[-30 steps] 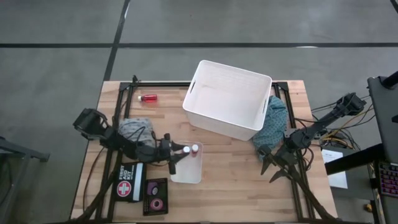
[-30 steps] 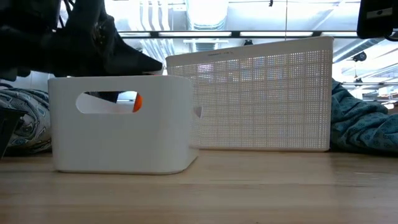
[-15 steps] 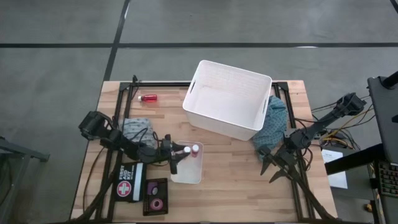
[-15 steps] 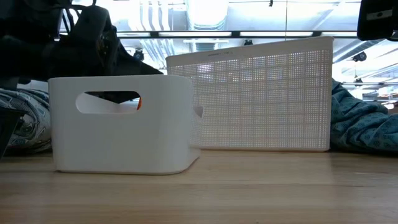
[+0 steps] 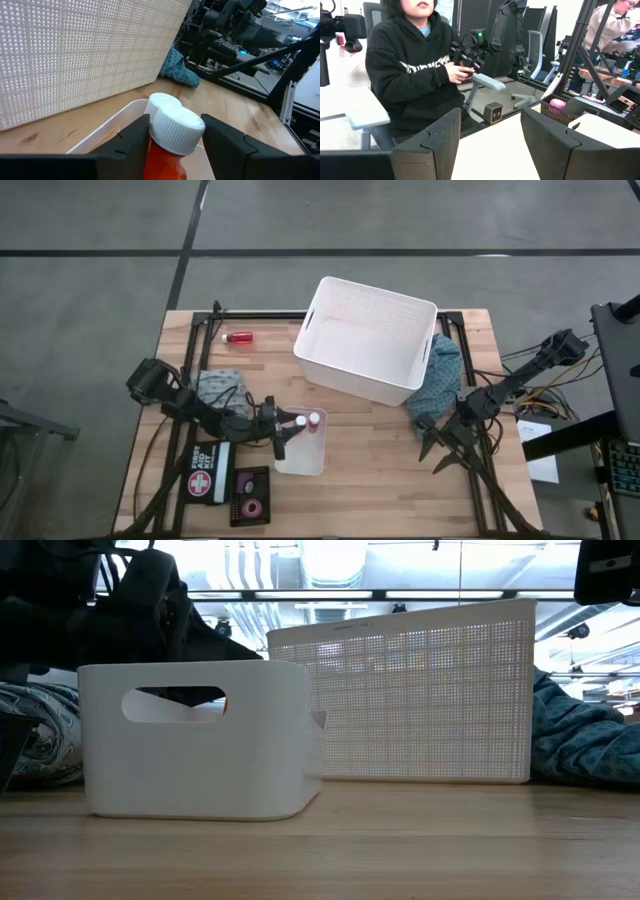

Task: Pick & Place Medicine items
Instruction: Put the bottom red medicine bottle into the small white bin, then put the red medicine bottle into the small white bin

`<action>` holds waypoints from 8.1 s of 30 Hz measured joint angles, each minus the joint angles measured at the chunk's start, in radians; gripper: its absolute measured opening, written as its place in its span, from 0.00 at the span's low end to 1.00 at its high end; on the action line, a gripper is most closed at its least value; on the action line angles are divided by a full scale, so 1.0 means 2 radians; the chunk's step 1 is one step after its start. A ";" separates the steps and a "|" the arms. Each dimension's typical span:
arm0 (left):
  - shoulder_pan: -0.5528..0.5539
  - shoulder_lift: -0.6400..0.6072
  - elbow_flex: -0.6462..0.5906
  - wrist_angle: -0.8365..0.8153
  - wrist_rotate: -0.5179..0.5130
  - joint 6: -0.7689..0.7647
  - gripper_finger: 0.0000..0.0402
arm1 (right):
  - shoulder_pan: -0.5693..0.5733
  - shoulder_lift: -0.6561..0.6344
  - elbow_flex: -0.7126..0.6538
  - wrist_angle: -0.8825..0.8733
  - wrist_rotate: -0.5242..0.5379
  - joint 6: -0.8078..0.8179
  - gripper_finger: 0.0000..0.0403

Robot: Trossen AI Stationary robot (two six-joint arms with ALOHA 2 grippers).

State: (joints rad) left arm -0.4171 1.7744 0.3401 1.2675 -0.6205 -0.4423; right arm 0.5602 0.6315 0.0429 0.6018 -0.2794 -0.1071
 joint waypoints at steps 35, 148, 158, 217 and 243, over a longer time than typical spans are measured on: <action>-0.011 -0.085 0.042 -0.134 -0.005 0.116 0.47 | 0.000 0.000 0.000 0.001 0.000 0.000 0.51; -0.010 -0.149 0.395 -0.915 0.311 0.510 0.45 | 0.000 0.000 0.000 -0.011 0.000 0.001 0.51; -0.005 -0.145 0.401 -0.885 0.303 0.538 0.51 | 0.000 0.000 0.000 -0.011 0.000 0.000 0.51; 0.047 0.028 0.417 -0.844 0.304 0.618 0.59 | 0.000 0.000 0.000 -0.011 0.000 0.001 0.51; 0.048 0.011 0.412 -0.846 0.303 0.597 0.56 | 0.000 0.000 0.000 -0.011 0.000 0.000 0.51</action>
State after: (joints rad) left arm -0.3204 1.7969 1.1645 -0.4240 -0.0141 0.7515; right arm 0.5602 0.6315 0.0425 0.5800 -0.2793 -0.1062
